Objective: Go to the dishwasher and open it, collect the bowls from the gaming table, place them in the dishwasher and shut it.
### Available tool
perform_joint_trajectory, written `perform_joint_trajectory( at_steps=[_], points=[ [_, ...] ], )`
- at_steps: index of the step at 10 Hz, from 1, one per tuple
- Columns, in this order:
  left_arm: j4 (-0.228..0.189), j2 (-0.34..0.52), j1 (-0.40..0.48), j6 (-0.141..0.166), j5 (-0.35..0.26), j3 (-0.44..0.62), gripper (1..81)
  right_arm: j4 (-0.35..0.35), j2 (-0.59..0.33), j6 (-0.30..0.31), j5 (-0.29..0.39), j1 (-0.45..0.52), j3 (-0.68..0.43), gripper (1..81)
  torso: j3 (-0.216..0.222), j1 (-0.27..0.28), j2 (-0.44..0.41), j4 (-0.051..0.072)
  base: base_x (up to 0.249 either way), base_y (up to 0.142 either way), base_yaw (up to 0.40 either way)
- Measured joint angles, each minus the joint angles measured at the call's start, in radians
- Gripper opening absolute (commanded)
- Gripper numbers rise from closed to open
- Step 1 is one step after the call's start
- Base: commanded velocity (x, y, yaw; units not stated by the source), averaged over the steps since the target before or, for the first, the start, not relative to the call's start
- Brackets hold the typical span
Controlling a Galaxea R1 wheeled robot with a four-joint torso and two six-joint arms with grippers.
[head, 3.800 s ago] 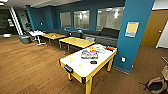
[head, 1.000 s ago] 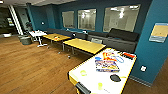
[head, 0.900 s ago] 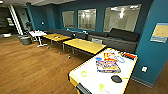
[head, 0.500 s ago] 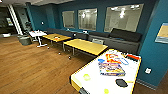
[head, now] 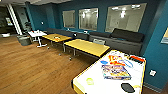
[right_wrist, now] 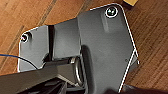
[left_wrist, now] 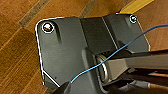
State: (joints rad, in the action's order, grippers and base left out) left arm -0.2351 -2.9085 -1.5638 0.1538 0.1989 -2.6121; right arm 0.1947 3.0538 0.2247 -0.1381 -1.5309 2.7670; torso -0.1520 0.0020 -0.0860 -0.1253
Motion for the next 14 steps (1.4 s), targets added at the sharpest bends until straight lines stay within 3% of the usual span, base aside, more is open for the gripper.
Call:
perform_joint_trajectory(
  at_steps=[6,14],
  points=[
    [0.003,-0.003,-0.003,0.0,-0.001,0.0,81.1,0.0,-0.001,0.0,0.0,0.002,0.0,81.1,0.0,0.0,0.0,0.0,0.014,0.0,0.0],
    [0.001,-0.002,-0.007,0.0,-0.011,0.005,81.1,0.0,-0.001,0.0,-0.002,0.012,0.0,81.1,0.0,0.0,0.0,0.0,0.0,0.0,-0.338]
  ],
)
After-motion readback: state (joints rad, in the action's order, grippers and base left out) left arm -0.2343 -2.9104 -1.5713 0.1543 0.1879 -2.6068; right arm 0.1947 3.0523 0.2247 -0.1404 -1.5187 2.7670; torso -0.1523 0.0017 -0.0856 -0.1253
